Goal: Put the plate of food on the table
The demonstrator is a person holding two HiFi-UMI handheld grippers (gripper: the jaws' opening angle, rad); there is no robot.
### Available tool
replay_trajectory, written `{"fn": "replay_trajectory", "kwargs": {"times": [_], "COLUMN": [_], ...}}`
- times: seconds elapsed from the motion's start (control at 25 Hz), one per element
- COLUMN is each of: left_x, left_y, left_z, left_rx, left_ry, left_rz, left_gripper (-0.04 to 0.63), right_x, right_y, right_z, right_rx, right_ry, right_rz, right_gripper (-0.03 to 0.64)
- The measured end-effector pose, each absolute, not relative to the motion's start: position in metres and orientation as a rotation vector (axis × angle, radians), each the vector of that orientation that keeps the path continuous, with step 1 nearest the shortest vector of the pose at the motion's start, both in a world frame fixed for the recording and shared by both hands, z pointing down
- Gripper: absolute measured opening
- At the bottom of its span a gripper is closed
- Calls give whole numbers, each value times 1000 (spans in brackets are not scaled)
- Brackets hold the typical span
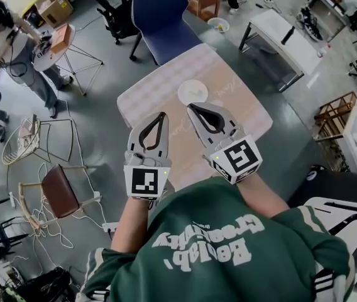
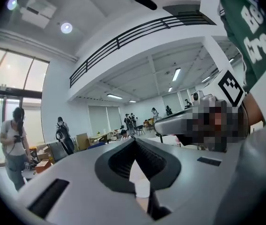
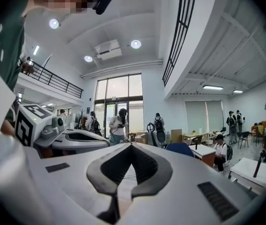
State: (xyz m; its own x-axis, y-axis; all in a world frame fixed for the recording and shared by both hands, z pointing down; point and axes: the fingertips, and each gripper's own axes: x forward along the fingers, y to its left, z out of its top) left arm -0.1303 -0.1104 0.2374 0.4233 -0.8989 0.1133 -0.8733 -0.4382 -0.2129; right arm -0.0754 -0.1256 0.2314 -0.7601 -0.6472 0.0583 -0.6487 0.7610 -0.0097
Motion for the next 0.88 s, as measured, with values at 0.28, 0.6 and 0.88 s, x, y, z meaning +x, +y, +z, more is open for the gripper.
{"fn": "replay_trajectory", "kwargs": {"times": [0.28,0.6,0.88], "left_x": [-136,-140,-136], "left_y": [-101,-100,-98], "left_z": [233,231,231], "left_rx": [-2513,-2507,-2498], "left_ry": [1577,1584,1580], "left_rz": [-356,-357,-374], "left_gripper": [9,9,9], "right_x": [-87,-93,-89], "right_y": [-113,-112,-110], "right_z": [225,222,222], "right_rx": [1033,1012,1013], "right_ry": [-2915,-2921,-2915], "right_rz": [-36,-70,-83], "right_gripper": [14,14,14]}}
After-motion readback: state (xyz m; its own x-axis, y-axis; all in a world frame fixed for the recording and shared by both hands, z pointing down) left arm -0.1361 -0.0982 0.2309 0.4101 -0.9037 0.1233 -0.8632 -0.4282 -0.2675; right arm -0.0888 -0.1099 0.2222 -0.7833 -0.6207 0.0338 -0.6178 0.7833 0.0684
